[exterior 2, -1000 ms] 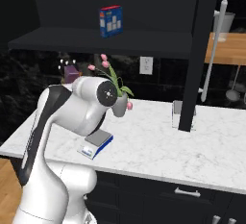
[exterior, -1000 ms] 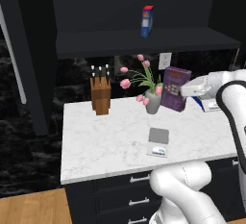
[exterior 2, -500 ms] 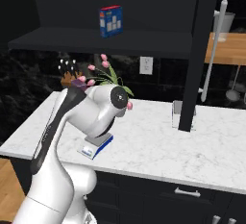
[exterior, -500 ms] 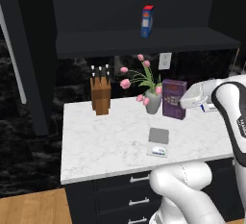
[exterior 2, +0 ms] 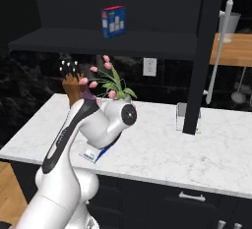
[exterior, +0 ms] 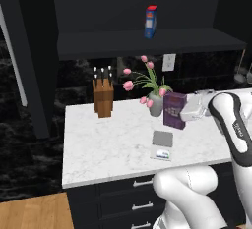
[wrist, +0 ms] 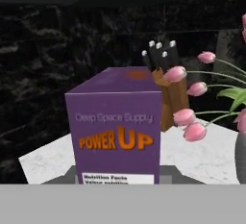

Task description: Pick the cereal and place it on the digital scale for weighing, and close the cabinet.

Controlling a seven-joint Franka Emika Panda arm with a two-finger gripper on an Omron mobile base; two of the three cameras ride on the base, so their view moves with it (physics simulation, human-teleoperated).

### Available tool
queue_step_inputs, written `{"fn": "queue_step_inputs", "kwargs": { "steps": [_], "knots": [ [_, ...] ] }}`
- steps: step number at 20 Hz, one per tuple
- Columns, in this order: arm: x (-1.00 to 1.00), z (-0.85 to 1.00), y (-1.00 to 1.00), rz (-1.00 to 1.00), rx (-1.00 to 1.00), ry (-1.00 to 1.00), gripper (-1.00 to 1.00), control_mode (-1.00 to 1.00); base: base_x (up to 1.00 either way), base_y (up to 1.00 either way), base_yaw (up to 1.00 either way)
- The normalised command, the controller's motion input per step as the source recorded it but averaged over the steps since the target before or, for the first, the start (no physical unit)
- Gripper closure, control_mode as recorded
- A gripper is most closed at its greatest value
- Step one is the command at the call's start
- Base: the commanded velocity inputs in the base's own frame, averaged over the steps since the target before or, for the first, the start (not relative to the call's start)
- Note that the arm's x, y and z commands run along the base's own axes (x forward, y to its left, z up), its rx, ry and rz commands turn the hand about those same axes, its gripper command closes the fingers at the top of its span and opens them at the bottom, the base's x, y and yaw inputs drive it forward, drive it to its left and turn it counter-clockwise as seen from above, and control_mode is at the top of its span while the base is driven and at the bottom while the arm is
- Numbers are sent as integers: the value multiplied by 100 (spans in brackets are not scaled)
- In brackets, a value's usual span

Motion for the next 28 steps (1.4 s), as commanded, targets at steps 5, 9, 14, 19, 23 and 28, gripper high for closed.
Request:
{"fn": "queue_step_inputs", "kwargs": {
  "steps": [5,9,14,19,23,28],
  "knots": [
    [7,-32,-7,13,0,-6,100,-100,0,0,0],
    [5,-46,0,21,0,-11,100,-100,0,0,0],
    [23,-36,0,11,0,2,100,-100,0,0,0],
    [29,-26,0,3,0,4,100,-100,0,0,0],
    [12,-34,0,5,0,-1,100,-100,0,0,0],
    [13,-32,0,2,0,-7,100,-100,0,0,0]
  ]
}}
